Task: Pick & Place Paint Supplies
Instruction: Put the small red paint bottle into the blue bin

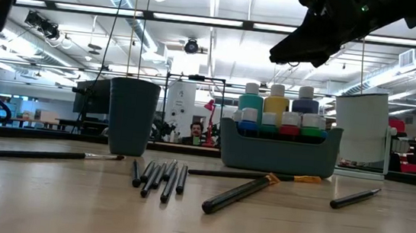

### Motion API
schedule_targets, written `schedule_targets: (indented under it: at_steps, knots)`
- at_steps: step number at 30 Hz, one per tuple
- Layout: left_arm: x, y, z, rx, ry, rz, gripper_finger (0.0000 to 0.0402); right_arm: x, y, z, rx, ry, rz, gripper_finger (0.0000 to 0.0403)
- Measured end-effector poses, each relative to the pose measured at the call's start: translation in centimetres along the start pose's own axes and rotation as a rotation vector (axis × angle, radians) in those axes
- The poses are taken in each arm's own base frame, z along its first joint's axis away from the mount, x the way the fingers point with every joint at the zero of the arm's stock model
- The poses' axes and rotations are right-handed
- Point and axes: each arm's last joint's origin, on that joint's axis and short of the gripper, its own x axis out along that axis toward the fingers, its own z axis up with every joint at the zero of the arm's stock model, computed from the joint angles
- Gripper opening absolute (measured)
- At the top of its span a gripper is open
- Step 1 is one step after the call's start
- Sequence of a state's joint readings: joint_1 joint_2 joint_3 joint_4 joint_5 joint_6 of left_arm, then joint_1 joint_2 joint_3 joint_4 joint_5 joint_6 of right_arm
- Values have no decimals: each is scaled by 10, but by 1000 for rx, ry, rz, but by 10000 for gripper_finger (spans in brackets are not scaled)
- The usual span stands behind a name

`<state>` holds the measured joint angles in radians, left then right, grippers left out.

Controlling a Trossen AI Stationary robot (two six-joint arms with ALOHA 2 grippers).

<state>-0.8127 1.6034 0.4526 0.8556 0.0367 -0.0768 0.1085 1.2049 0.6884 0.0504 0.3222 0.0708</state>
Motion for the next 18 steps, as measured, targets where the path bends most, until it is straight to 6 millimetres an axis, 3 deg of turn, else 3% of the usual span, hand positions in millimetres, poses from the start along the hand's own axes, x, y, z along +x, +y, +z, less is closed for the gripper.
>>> schedule_targets:
  at_steps: [7, 18]
  knots:
    - [-1, 6, 0, 83, -6, 128, 226, 0, 0, 0, 0, -1, 0, 153]
    - [-1, 17, 4, -6, -39, 202, 226, 0, 0, 0, 0, -1, 0, 153]
